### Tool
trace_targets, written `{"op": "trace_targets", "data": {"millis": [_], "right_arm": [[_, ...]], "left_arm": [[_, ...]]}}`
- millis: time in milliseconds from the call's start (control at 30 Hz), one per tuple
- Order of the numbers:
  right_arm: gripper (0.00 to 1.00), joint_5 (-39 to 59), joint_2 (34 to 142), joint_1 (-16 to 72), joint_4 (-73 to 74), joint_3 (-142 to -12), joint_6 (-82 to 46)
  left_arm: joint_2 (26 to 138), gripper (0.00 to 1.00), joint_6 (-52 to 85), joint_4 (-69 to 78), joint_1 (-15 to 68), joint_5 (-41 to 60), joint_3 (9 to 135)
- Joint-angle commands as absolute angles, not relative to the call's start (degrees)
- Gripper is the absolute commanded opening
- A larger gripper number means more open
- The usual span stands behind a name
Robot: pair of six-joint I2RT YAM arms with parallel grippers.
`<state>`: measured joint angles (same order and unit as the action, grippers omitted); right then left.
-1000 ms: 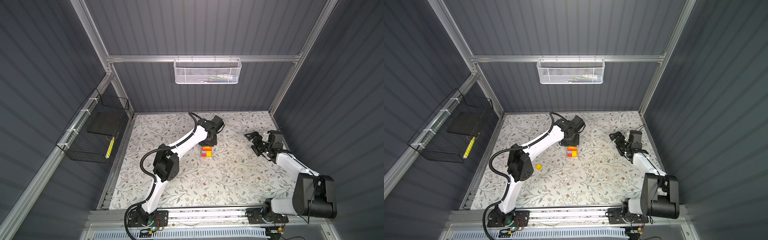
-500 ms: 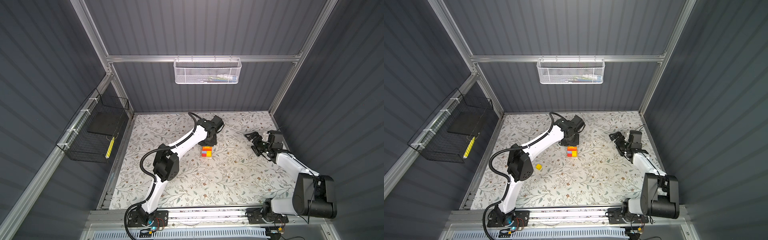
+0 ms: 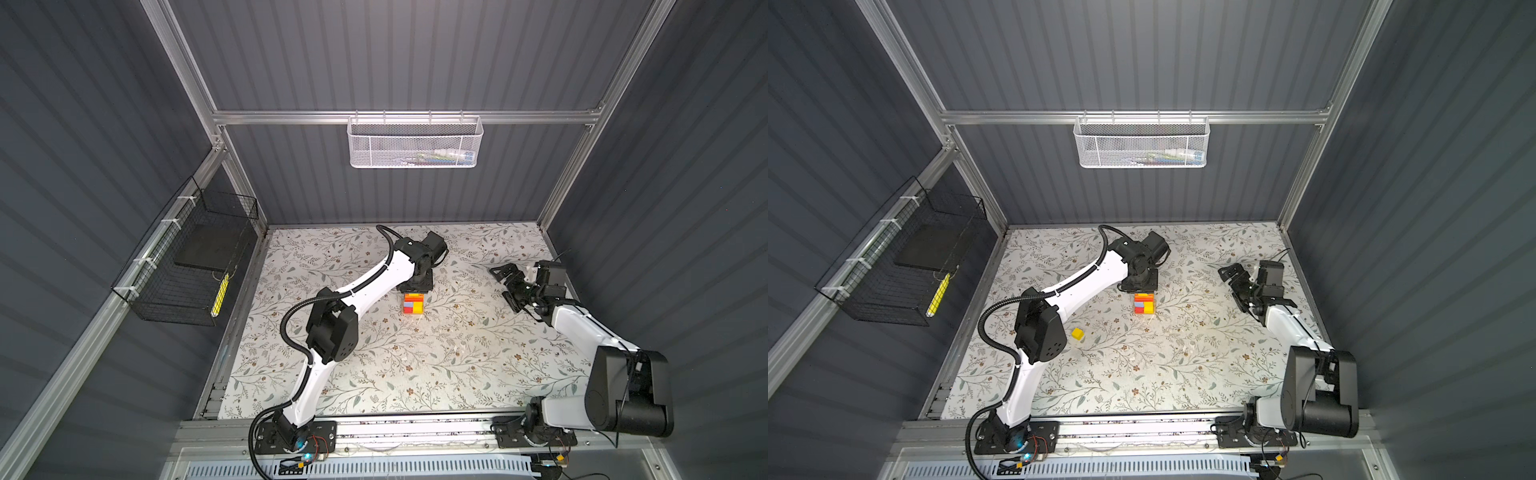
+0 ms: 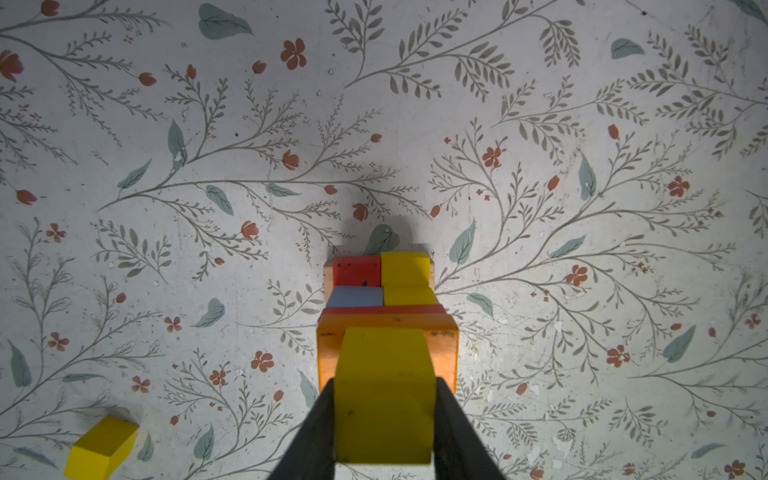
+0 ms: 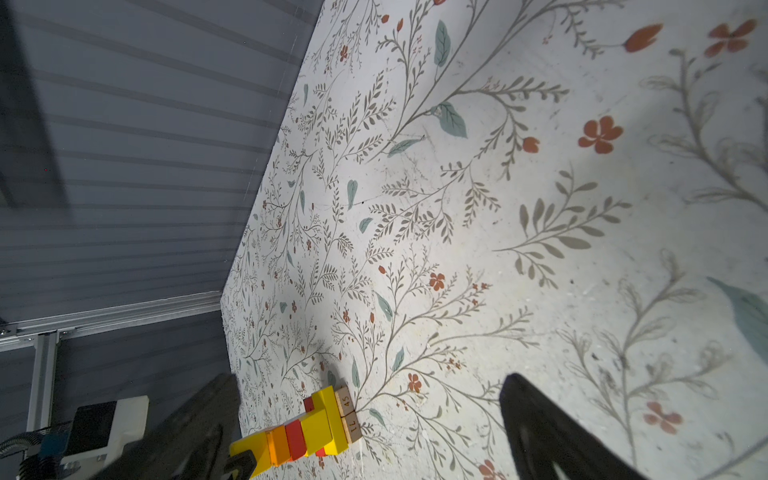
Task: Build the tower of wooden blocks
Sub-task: 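Lower the yellow cube onto the orange bar atop the stack with the left gripper, then open the left gripper and lift it away from the stack, then move the left gripper over the small yellow cube nearer the robot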
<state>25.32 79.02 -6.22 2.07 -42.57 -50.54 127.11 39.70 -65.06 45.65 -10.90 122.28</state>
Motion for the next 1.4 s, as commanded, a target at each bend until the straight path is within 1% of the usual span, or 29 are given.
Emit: {"op": "trace_targets", "data": {"millis": [0, 167, 400, 467, 633, 700, 867, 933, 1000, 1100, 1367], "right_arm": [[0.99, 25.4, 79.6, -6.0, 1.6, -44.1, -49.8], [0.99, 25.4, 79.8, -5.9, 1.6, -44.3, -49.8], [0.99, 25.5, 79.5, -5.9, 1.5, -44.4, -49.7], [0.99, 24.8, 79.5, -5.7, 0.9, -44.6, -49.8], [0.99, 23.8, 80.1, -5.4, -0.9, -45.5, -49.3], [0.99, 24.0, 80.2, -5.3, -0.6, -45.5, -49.4], [0.99, 24.6, 80.2, -5.1, 0.6, -45.3, -49.4], [0.99, 24.8, 80.4, -5.1, 0.8, -45.3, -49.2], [0.99, 24.6, 80.6, -5.1, 0.8, -45.3, -49.2], [0.99, 24.7, 81.3, -5.1, 1.0, -45.3, -49.3], [0.99, 24.2, 81.5, -5.1, 1.0, -45.1, -48.8]], "left_arm": [[127.6, 0.38, 40.3, -66.1, 45.3, -10.4, 121.8], [127.4, 0.42, 40.2, -66.0, 45.2, -10.4, 121.9], [126.7, 0.52, 39.7, -66.5, 45.1, -10.8, 123.4], [126.1, 0.62, 39.1, -66.4, 45.2, -10.6, 123.9], [123.7, 0.76, 38.1, -66.0, 45.2, -11.4, 124.5], [122.3, 0.8, 37.7, -65.9, 45.2, -12.2, 124.5], [117.7, 0.85, 33.7, -65.4, 45.2, -12.9, 124.1], [115.0, 0.93, 31.7, -66.0, 45.1, -14.8, 123.6], [111.8, 0.99, 30.5, -66.9, 45.1, -18.3, 122.4], [106.0, 1.0, 29.9, -67.6, 45.0, -23.0, 118.8], [91.4, 1.0, 30.7, -67.5, 44.5, -28.5, 103.3]]}}
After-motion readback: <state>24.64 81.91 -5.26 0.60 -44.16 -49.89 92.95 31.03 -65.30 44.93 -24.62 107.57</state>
